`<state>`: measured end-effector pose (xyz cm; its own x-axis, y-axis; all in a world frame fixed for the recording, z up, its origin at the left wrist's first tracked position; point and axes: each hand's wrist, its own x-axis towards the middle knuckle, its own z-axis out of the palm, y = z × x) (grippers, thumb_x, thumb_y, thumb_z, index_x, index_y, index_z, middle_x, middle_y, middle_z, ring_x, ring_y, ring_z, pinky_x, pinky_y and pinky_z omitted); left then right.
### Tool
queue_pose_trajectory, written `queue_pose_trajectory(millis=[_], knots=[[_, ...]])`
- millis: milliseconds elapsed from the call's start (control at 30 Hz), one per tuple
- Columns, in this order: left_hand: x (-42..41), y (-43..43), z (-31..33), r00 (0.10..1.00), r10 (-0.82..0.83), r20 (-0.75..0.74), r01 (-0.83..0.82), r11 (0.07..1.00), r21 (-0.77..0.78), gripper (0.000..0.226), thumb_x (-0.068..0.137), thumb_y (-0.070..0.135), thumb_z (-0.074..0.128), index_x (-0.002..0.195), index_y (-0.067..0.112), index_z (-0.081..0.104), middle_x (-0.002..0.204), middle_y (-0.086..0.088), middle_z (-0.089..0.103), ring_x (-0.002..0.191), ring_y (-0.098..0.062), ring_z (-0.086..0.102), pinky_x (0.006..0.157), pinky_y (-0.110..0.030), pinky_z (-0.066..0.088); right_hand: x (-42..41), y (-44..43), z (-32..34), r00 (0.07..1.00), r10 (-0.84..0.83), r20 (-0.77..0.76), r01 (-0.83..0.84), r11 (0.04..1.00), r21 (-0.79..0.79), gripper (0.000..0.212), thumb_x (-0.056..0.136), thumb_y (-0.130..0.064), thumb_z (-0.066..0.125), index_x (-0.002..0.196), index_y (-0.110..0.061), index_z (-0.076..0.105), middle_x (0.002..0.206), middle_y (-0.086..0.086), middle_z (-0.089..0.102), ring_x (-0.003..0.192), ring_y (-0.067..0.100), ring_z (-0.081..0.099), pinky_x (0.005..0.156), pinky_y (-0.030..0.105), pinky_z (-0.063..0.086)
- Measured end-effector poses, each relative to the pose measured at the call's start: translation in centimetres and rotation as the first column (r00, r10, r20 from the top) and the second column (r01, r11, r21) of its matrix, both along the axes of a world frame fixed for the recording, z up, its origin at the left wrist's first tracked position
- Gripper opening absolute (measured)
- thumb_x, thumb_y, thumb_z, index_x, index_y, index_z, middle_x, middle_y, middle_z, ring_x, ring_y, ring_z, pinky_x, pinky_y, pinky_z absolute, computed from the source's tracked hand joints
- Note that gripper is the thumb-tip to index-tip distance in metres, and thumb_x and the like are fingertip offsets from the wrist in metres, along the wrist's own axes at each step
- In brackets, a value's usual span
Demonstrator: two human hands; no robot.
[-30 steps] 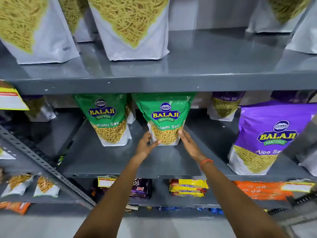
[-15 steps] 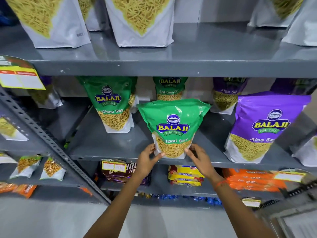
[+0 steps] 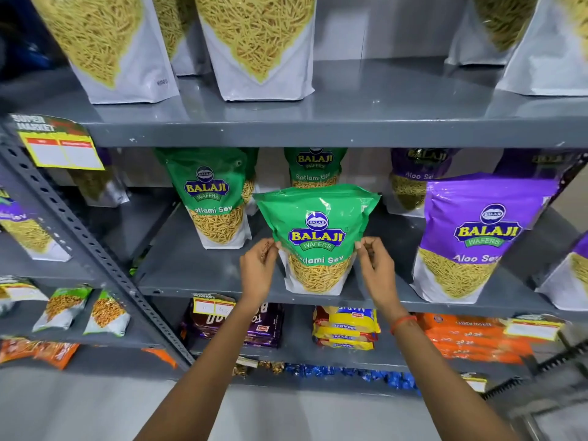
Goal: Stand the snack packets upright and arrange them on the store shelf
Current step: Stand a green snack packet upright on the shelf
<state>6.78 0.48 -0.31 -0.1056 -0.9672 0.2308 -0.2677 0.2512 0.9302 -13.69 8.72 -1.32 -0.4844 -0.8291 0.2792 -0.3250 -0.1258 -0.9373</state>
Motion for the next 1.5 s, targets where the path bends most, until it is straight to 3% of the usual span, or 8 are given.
queue_pose_trajectory(millis=[233, 400, 633, 833, 1067, 1200, 1333, 1500], knots=[[0.3, -0.2, 1.0, 0.997, -0.08, -0.02, 0.082, 0.995, 0.064, 0.01, 0.087, 0.012, 0.059, 0.095, 0.009, 0.062, 0.097, -0.006, 0.065, 0.083, -0.016, 0.063, 0.09, -0.054, 0.052, 0.5, 0.3, -0.5, 0.994, -0.101, 0.038, 0.1, 0.995, 0.011, 0.014, 0.095, -0.022, 0.044, 0.099, -0.009, 0.05, 0.099, 0.01, 0.059, 0.093, 0.02, 0.056, 0.08, 0.034, 0.046], [1.1, 2.1, 2.3, 0.996, -0.087, -0.019, 0.087, 0.996, 0.031, 0.04, 0.089, 0.021, 0.056, 0.128, 0.01, 0.051, 0.126, 0.004, 0.056, 0.115, -0.003, 0.055, 0.103, -0.027, 0.043, 3.6, 1.7, 2.4, 0.911, -0.401, -0.096, 0.36, 0.887, -0.29, 0.029, 0.094, -0.019, 0.04, 0.116, -0.003, 0.048, 0.118, 0.019, 0.051, 0.114, 0.021, 0.043, 0.1, 0.017, 0.03], [4.3, 2.4, 4.8, 0.981, 0.142, -0.132, -0.168, 0.962, -0.213, 0.037, 0.092, 0.028, 0.051, 0.129, 0.025, 0.052, 0.135, 0.007, 0.055, 0.111, 0.013, 0.052, 0.094, -0.007, 0.042, 12.9, 0.1, 8.1, 0.948, -0.239, -0.21, 0.069, 0.799, -0.597, 0.027, 0.093, -0.021, 0.04, 0.114, -0.005, 0.048, 0.117, 0.011, 0.048, 0.115, 0.014, 0.041, 0.105, 0.021, 0.031], [9.7, -3.9, 4.5, 0.961, 0.204, -0.189, -0.238, 0.954, -0.182, 0.045, 0.092, 0.024, 0.051, 0.136, 0.018, 0.041, 0.135, 0.012, 0.046, 0.116, 0.014, 0.045, 0.098, -0.012, 0.041, 21.1, -7.8, 5.8, 0.953, 0.183, -0.24, -0.248, 0.928, -0.277, 0.032, 0.093, -0.018, 0.041, 0.123, -0.009, 0.046, 0.122, -0.001, 0.045, 0.12, 0.021, 0.047, 0.104, 0.045, 0.042], [15.7, -14.6, 0.1, 0.991, -0.018, -0.131, 0.067, 0.921, 0.383, 0.088, 0.078, 0.006, 0.069, 0.145, 0.011, 0.013, 0.156, -0.011, 0.02, 0.141, -0.022, 0.025, 0.113, -0.037, 0.029, 20.1, -18.5, -0.1, 0.981, 0.18, 0.074, -0.195, 0.927, 0.321, 0.081, 0.074, 0.005, 0.066, 0.14, 0.004, 0.019, 0.147, 0.024, 0.032, 0.137, 0.033, 0.032, 0.11, 0.032, 0.025], [16.7, -16.3, -0.5, 0.974, -0.172, -0.151, 0.222, 0.867, 0.447, 0.052, 0.075, -0.009, 0.066, 0.122, -0.004, 0.046, 0.135, -0.024, 0.051, 0.102, -0.018, 0.056, 0.094, -0.028, 0.043, 18.2, -19.9, -1.8, 0.91, 0.329, 0.251, -0.398, 0.861, 0.316, 0.084, 0.068, 0.012, 0.07, 0.137, -0.004, 0.027, 0.141, 0.019, 0.043, 0.127, 0.027, 0.044, 0.11, 0.042, 0.037], [18.1, -15.4, -1.9, 0.98, -0.149, -0.132, 0.192, 0.879, 0.435, 0.045, 0.074, -0.004, 0.069, 0.117, -0.004, 0.052, 0.128, -0.022, 0.057, 0.109, -0.023, 0.056, 0.101, -0.034, 0.042, 18.6, -17.9, -2.4, 0.926, 0.315, 0.207, -0.366, 0.882, 0.297, 0.068, 0.074, 0.009, 0.068, 0.13, -0.007, 0.034, 0.129, 0.014, 0.05, 0.107, 0.02, 0.051, 0.076, 0.008, 0.05], [21.3, -11.8, -4.1, 0.964, -0.218, -0.151, 0.259, 0.89, 0.375, 0.04, 0.074, -0.003, 0.07, 0.111, 0.003, 0.058, 0.116, -0.015, 0.065, 0.111, -0.025, 0.059, 0.102, -0.039, 0.044, 20.5, -13.2, -4.1, 0.93, 0.315, 0.189, -0.358, 0.89, 0.281, 0.062, 0.076, -0.002, 0.07, 0.128, -0.013, 0.037, 0.122, 0.004, 0.052, 0.104, 0.016, 0.055, 0.083, 0.017, 0.05]])
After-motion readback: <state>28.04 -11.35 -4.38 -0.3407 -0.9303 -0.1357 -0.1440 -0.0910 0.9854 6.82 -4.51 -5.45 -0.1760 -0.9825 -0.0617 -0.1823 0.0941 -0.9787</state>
